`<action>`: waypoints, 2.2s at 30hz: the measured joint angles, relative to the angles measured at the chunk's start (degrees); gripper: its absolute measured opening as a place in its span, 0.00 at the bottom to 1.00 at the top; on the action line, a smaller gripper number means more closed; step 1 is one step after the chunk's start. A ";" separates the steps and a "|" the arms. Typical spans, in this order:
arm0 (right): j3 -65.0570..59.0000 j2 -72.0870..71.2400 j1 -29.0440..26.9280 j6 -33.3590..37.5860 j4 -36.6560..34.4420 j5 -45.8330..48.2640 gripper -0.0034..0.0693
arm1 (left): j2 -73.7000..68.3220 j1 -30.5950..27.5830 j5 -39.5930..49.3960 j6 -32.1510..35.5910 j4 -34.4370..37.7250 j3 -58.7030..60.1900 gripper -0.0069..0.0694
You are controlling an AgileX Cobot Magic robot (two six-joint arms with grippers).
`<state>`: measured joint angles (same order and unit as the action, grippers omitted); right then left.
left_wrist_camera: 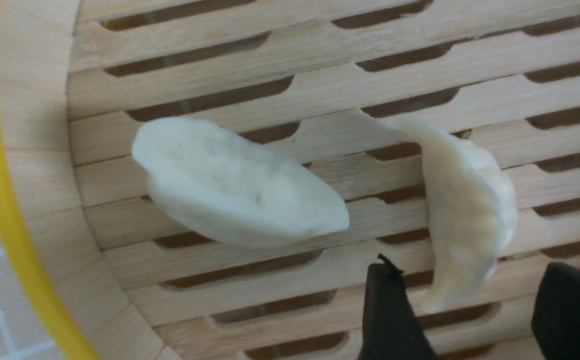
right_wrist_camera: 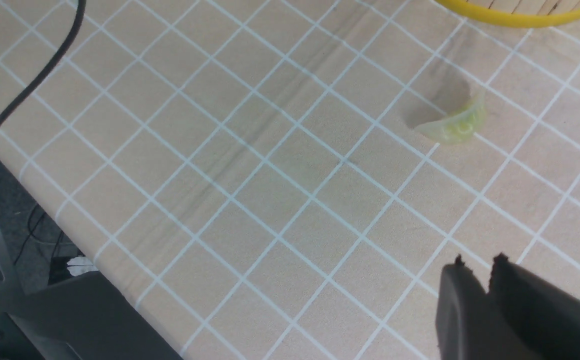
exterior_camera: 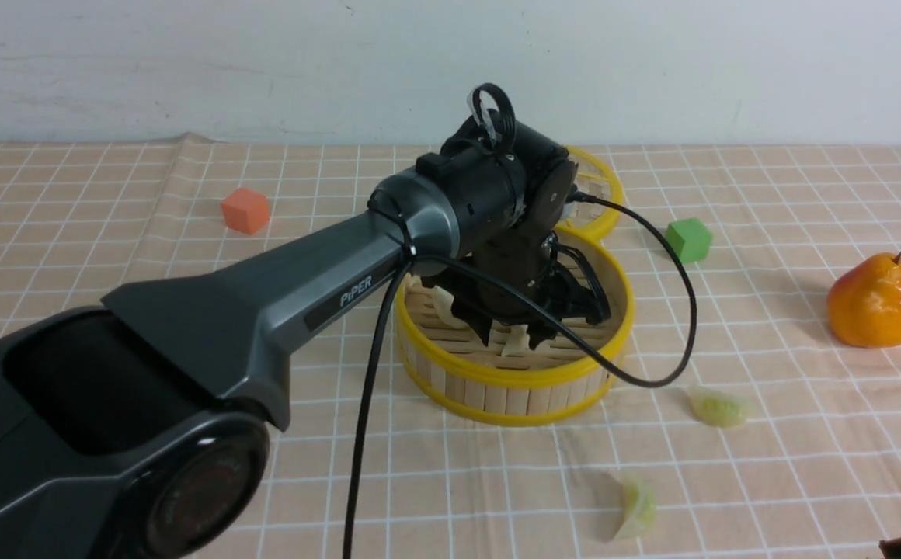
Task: Put the dumplings into the steamer on the table with the brown tablecloth.
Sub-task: 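Place the dumpling into the bamboo steamer basket with the left gripper, then reach for and grasp a dumpling lying on the table beside the steamer, then place the dumpling in the bamboo steamer basket with the right gripper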
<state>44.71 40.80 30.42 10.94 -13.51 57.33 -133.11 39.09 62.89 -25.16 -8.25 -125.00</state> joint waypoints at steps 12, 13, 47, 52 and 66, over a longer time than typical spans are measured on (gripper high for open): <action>6.71 16.47 0.00 -3.10 3.78 1.65 0.17 | 23.45 0.00 8.48 7.56 -6.29 -0.07 0.33; 7.47 19.16 0.00 -3.10 3.91 1.51 0.17 | 25.03 0.00 8.48 7.90 -6.48 -0.07 0.29; 14.48 61.00 0.00 -29.45 14.53 -19.57 0.33 | 82.76 0.00 2.36 6.80 -2.03 58.91 0.07; 19.81 59.74 0.00 -24.65 14.48 -13.86 0.30 | 86.34 0.00 2.00 6.01 -2.76 62.39 0.07; 56.25 70.59 -0.47 -19.49 18.33 -5.17 0.30 | 88.41 0.00 2.32 5.85 -2.71 62.83 0.07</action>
<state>100.96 111.39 29.95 -8.54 4.82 52.16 -44.71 39.09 65.21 -19.31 -10.96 -62.17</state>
